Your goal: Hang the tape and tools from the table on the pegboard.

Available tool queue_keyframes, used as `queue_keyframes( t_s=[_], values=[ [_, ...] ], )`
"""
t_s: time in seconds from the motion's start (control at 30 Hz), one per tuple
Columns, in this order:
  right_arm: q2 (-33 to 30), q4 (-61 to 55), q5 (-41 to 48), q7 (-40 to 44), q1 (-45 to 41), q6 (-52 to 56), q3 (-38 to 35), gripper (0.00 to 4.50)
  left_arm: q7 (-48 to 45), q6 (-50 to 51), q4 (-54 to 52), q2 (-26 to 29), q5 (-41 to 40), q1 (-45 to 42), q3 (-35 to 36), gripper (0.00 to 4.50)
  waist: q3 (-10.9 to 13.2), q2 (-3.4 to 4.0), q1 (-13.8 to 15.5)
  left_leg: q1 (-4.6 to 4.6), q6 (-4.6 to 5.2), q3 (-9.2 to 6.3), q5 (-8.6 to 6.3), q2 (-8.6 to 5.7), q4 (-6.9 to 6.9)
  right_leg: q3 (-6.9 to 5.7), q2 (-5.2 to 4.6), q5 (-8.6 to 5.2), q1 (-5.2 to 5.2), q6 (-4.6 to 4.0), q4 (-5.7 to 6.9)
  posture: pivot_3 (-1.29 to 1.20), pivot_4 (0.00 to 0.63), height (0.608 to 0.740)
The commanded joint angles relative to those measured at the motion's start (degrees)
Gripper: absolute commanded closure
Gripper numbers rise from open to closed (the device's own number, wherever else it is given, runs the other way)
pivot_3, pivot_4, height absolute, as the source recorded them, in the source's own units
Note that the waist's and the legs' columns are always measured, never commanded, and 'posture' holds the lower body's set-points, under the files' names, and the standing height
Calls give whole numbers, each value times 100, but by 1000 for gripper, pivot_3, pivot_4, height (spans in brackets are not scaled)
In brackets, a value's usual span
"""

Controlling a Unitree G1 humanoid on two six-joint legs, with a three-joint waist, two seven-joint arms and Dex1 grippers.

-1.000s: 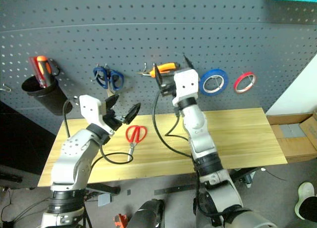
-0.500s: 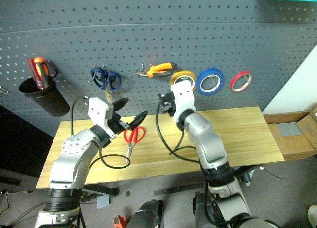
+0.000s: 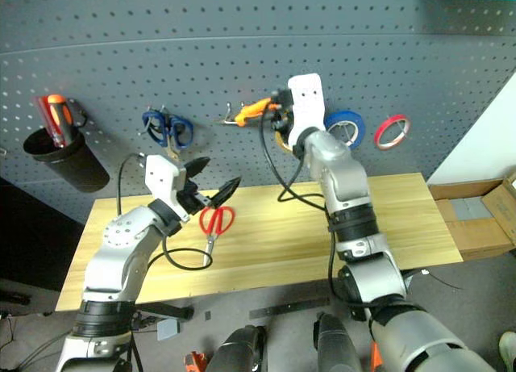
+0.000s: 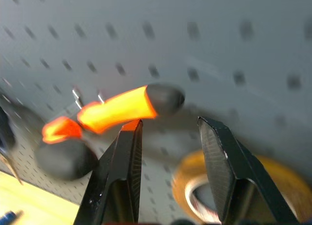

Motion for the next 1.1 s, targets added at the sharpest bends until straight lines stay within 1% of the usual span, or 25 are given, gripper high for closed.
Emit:
queue_keyframes(
  t_s=[0.03,0.2,0.47,0.53,0.63,0.73,0.8,0.83,0.97,1.03,1.1],
  values=[
    [120,-96,234,106,-357,-30,-100,2807,-20,-139,-83,0,-19,-82,49,0,0,0,-1,0,0,1,0,0,0,0,0,0,0,0,0,19,191,740],
    [345,173,298,136,-602,-116,-36,2807,-40,-143,-41,-12,-23,-96,58,0,0,0,-1,1,1,3,0,1,2,-1,1,0,1,0,2,10,190,740],
    [732,1060,283,82,-1116,-839,-49,2807,-67,-152,44,-26,-9,-170,20,0,0,0,-16,2,1,12,0,2,2,0,4,1,0,-1,3,10,185,740],
    [757,1107,325,87,-1190,-920,-91,2807,-73,-158,69,-25,-3,-193,20,0,0,0,-19,2,0,11,0,2,3,-1,4,1,0,-2,4,10,184,740],
    [617,890,378,118,-1157,-867,-148,2807,-70,-166,90,-21,1,-208,35,0,0,0,-27,1,0,9,0,2,3,-1,4,1,0,-2,4,10,186,740],
    [317,63,559,376,-825,-421,-104,2807,-4,-143,79,-21,29,-143,57,0,0,0,-13,-3,0,7,0,2,4,-1,4,1,-2,-2,3,9,191,740],
    [-25,-931,934,845,-307,300,34,2807,138,49,80,-7,95,-2,68,0,-1,0,9,-6,0,0,-1,2,5,-8,3,1,0,-2,-1,6,197,740],
    [-124,-1245,1068,960,-146,554,74,2807,182,115,77,1,114,43,70,0,-1,0,9,-7,0,-3,-2,2,5,-10,3,1,3,-2,-4,5,199,740],
    [-702,-2782,1735,1386,894,1812,291,2807,473,799,49,89,206,429,86,0,-1,0,-16,-6,13,-6,-10,3,7,0,1,1,1,-1,-3,-8,213,740],
    [-953,-3311,1886,1494,1334,2184,456,2807,640,1147,25,115,244,587,125,0,0,1,-68,-2,18,-5,-13,8,6,3,2,1,1,-1,-1,-15,222,740],
    [-1313,-3857,1838,1585,1933,2390,836,2807,871,1481,72,87,301,747,161,0,0,2,-99,-1,18,-6,-13,9,7,3,3,0,0,-1,2,-18,227,740]
  ],
)
